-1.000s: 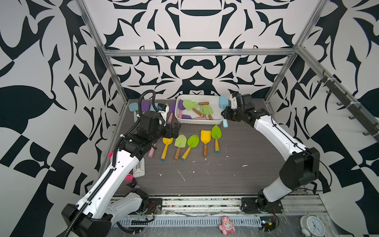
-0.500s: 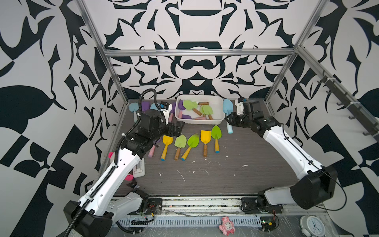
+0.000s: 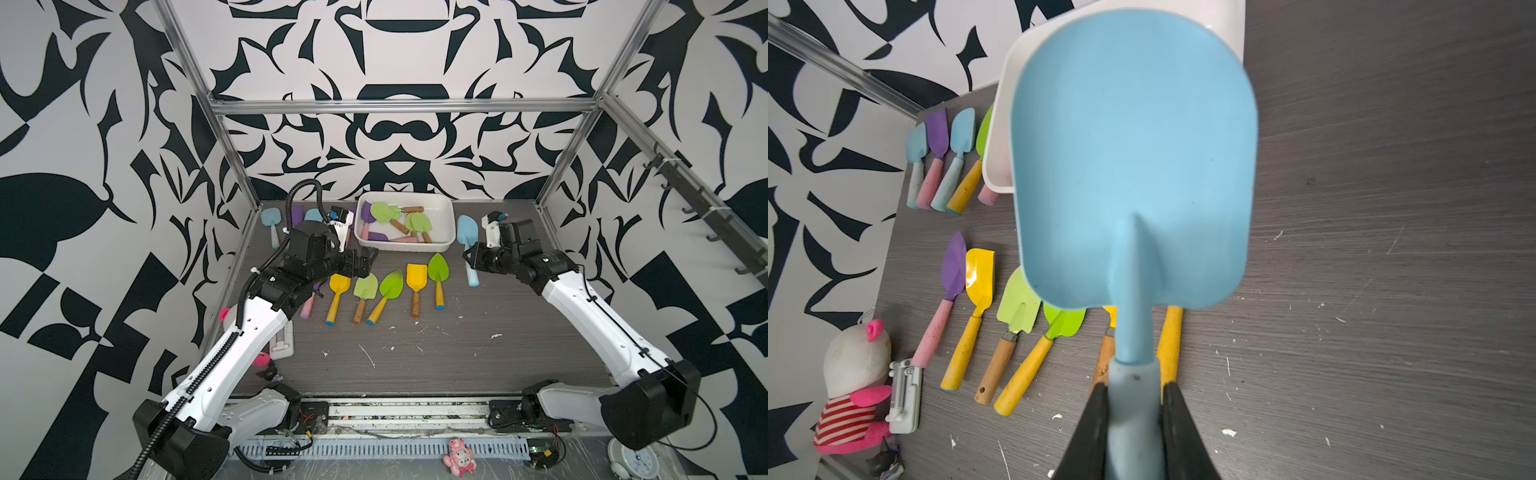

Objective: Take the shovel out of the storage box
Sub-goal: Place the shovel at the center of the board.

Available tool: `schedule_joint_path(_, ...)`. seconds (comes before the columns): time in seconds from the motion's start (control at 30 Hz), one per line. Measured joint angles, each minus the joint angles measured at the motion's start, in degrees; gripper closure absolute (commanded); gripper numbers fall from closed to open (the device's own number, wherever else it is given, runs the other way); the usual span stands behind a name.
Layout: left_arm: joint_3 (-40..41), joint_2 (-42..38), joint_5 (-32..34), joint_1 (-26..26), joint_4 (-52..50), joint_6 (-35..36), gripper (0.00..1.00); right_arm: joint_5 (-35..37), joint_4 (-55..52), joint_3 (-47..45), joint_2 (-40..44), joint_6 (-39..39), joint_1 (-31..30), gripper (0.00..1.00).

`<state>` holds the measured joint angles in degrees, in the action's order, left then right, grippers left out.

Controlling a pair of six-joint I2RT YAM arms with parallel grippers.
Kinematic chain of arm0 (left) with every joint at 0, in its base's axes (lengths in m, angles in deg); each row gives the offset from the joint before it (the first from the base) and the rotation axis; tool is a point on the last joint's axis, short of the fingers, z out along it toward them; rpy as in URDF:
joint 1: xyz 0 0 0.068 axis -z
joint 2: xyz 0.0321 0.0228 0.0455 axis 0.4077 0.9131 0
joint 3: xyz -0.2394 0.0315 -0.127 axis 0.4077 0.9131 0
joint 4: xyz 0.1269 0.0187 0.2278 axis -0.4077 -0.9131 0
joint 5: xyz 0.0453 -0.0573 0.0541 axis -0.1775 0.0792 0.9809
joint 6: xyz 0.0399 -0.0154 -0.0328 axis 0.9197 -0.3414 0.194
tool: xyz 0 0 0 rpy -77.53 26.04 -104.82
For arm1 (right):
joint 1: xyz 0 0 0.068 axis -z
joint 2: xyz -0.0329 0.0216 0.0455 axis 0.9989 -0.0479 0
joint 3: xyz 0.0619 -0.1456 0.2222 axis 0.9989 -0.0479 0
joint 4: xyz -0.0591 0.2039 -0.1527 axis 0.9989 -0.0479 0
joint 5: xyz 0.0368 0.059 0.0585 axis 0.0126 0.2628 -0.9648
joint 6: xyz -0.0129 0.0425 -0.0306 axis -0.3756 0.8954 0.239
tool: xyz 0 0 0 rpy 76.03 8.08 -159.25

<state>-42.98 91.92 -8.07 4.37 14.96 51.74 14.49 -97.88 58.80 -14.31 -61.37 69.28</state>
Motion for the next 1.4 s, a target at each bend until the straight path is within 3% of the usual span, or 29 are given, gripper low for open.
schedule_joint_path(0.27, 1.8, -2.2, 0.9, 0.0, -0.5, -0.4, 0.01, 2.3, -1.2, -5.6, 3.3, 0.3, 0.0, 1.00)
schedule_joint_path(0.8, 3.9, -5.0, 1.9, 0.1, -1.1, -1.2, 0.01, 3.8, 1.5, -15.9, 2.2, 1.8, 0.0, 1.00)
schedule_joint_path(1.4, 4.9, -8.0, 2.1, 0.1, -2.8, -1.5, 0.01, 6.6, 10.4, -15.4, -17.4, 2.7, 0.0, 1.00)
